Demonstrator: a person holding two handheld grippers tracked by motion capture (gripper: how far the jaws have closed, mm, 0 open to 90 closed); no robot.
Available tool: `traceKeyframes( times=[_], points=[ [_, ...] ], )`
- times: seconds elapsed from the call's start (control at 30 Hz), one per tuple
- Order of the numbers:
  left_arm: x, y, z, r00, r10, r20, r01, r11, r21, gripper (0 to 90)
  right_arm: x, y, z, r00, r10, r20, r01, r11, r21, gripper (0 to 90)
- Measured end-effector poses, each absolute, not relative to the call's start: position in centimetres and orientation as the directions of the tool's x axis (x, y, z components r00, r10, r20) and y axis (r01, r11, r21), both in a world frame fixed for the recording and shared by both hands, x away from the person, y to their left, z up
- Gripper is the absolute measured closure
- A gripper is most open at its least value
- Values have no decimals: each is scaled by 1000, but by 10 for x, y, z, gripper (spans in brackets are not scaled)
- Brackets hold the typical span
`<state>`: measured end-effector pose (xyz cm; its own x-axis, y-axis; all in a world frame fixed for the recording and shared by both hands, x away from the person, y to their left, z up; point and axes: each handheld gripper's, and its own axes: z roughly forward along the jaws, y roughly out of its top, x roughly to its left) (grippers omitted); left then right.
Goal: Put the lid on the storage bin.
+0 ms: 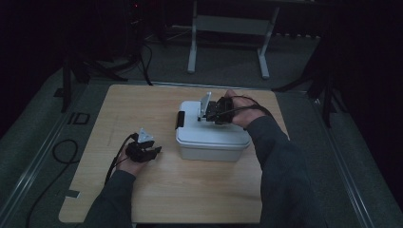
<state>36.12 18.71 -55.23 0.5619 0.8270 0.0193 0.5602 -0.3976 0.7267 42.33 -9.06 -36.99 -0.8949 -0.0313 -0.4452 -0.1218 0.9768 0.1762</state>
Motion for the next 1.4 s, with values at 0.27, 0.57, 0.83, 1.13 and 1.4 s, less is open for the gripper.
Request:
traceKeyframes(
  times=[0.27, 0.57, 0.83, 1.13, 1.4],
  points=[
    [361, 187, -552, 562, 827, 19, 560, -397, 727, 570, 422, -90, -368, -896, -24, -443, -125, 971, 202, 678],
    [361, 187, -553, 564, 826, 21, 560, -400, 726, 570, 423, -101, -365, -906, 11, -423, -102, 965, 243, 527],
    [362, 186, -552, 564, 825, 21, 560, -401, 725, 570, 424, -115, -367, -910, 52, -412, -69, 959, 274, 445],
    [362, 186, -552, 564, 826, 22, 561, -402, 724, 569, 426, -131, -367, -909, 115, -402, -24, 946, 323, 375],
    [362, 186, -552, 562, 826, 24, 560, -402, 725, 561, 427, -148, -369, -904, 167, -393, 13, 931, 364, 356]
  ],
)
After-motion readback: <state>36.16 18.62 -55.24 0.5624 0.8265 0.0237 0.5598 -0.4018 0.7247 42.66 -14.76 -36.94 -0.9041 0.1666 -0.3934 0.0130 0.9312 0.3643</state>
